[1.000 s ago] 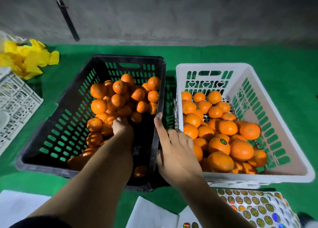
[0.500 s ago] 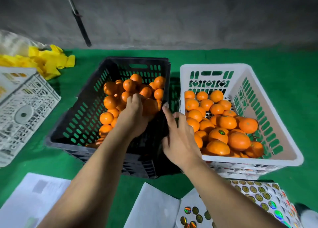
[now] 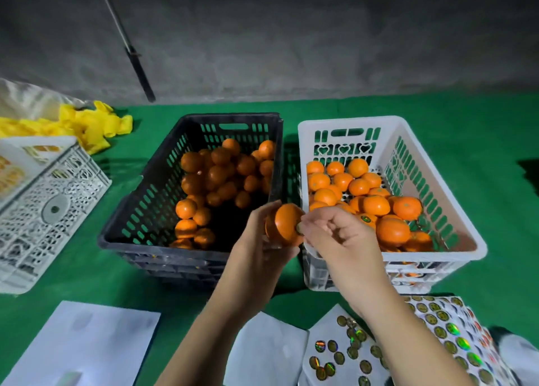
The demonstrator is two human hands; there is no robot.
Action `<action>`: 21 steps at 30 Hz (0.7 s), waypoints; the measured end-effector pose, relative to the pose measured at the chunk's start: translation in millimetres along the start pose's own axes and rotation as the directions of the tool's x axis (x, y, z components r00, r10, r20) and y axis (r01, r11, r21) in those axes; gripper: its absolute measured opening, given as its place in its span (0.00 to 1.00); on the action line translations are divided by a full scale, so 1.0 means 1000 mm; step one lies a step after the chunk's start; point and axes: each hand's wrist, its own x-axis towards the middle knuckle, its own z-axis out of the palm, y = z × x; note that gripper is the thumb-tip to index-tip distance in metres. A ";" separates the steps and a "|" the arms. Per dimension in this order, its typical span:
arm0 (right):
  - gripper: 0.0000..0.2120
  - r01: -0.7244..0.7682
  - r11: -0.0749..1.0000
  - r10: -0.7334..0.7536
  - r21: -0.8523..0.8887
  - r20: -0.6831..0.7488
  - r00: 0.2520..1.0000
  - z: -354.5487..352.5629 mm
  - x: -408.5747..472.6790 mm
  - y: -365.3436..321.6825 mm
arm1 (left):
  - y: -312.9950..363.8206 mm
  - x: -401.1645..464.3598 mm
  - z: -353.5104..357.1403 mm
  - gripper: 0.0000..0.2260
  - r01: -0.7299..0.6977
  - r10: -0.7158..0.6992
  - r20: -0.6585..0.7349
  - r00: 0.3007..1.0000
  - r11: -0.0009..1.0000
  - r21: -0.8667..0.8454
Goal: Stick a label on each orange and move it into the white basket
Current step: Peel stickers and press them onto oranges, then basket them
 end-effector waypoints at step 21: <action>0.25 -0.405 0.861 0.314 0.307 0.306 0.899 0.004 -0.021 -0.024 | 0.020 -0.029 -0.005 0.28 -0.074 0.112 0.116 0.987 0.953 -0.295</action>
